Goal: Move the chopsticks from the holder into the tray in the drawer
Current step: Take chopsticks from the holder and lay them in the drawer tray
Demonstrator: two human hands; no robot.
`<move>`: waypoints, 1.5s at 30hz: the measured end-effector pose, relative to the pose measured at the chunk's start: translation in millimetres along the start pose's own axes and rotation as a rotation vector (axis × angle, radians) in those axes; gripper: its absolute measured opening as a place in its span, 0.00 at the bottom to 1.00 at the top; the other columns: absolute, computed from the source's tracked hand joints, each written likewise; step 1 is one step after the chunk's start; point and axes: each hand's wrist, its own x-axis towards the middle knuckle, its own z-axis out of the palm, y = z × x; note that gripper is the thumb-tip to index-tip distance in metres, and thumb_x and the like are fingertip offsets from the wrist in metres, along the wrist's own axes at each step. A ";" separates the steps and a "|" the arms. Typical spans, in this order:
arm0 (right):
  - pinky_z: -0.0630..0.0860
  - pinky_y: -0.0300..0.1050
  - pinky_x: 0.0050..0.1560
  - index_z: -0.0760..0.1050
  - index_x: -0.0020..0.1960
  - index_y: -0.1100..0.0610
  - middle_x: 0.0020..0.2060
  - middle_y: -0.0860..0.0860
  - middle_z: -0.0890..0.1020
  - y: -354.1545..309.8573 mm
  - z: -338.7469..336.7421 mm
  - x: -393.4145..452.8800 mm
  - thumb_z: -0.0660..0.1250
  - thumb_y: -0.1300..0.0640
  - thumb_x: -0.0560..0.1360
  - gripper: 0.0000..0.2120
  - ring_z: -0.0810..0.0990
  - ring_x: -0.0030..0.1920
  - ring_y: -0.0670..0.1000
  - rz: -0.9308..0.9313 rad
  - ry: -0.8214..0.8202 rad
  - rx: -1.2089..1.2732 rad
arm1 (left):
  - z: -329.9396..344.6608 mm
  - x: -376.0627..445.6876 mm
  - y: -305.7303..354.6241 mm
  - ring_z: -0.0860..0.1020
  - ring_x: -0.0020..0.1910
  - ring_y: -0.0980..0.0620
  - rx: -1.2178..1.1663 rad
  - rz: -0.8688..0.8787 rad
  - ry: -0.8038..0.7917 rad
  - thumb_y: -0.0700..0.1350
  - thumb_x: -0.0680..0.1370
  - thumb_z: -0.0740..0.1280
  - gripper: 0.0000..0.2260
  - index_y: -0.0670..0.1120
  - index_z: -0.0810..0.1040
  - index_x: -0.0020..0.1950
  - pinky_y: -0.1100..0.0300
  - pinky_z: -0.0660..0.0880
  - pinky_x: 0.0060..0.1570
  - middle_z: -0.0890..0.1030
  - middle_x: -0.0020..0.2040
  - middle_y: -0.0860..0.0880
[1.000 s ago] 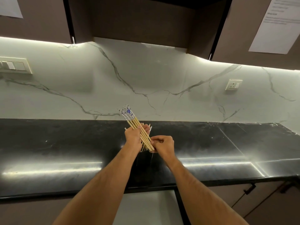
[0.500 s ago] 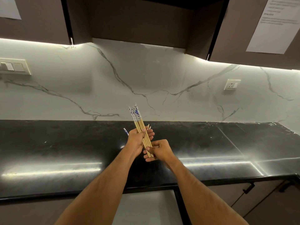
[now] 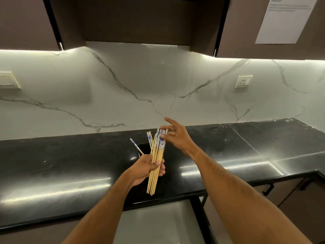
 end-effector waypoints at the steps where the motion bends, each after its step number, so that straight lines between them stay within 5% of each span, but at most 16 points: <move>1: 0.81 0.51 0.59 0.67 0.76 0.57 0.60 0.57 0.82 0.0 0.4 -0.1 0.74 0.67 0.74 0.33 0.85 0.55 0.53 -0.016 -0.013 -0.038 | 1.1 -0.6 -0.8 0.83 0.52 0.42 0.015 -0.008 -0.012 0.38 0.82 0.63 0.10 0.36 0.78 0.62 0.51 0.80 0.54 0.83 0.50 0.39; 8: 0.82 0.53 0.58 0.78 0.65 0.63 0.54 0.55 0.85 6.2 4.6 -5.1 0.75 0.68 0.72 0.22 0.86 0.53 0.50 -0.052 0.021 -0.163 | 2.6 -3.1 -2.3 0.83 0.53 0.42 0.053 -0.028 -0.051 0.37 0.82 0.63 0.10 0.36 0.77 0.62 0.52 0.80 0.54 0.83 0.50 0.39; 14: 0.82 0.48 0.58 0.74 0.70 0.61 0.54 0.56 0.85 6.1 5.9 -7.3 0.74 0.70 0.73 0.27 0.86 0.52 0.55 -0.039 0.008 -0.155 | 5.6 0.4 -5.4 0.83 0.54 0.41 0.047 -0.034 -0.052 0.37 0.82 0.63 0.10 0.36 0.78 0.62 0.49 0.80 0.56 0.83 0.51 0.38; 29: 0.80 0.59 0.59 0.70 0.72 0.64 0.55 0.60 0.85 8.5 4.3 -14.6 0.70 0.71 0.75 0.26 0.86 0.54 0.56 0.069 -0.087 -0.093 | 7.6 -0.5 -7.9 0.83 0.56 0.39 0.076 -0.051 -0.103 0.37 0.82 0.62 0.10 0.36 0.77 0.62 0.51 0.81 0.54 0.84 0.53 0.36; 45: 0.83 0.56 0.56 0.72 0.71 0.61 0.53 0.58 0.86 5.2 8.2 -22.5 0.70 0.72 0.75 0.26 0.87 0.50 0.55 0.031 -0.024 -0.070 | 7.7 -10.5 -9.2 0.83 0.57 0.40 0.057 -0.081 -0.122 0.36 0.82 0.62 0.11 0.36 0.77 0.63 0.53 0.80 0.54 0.84 0.53 0.37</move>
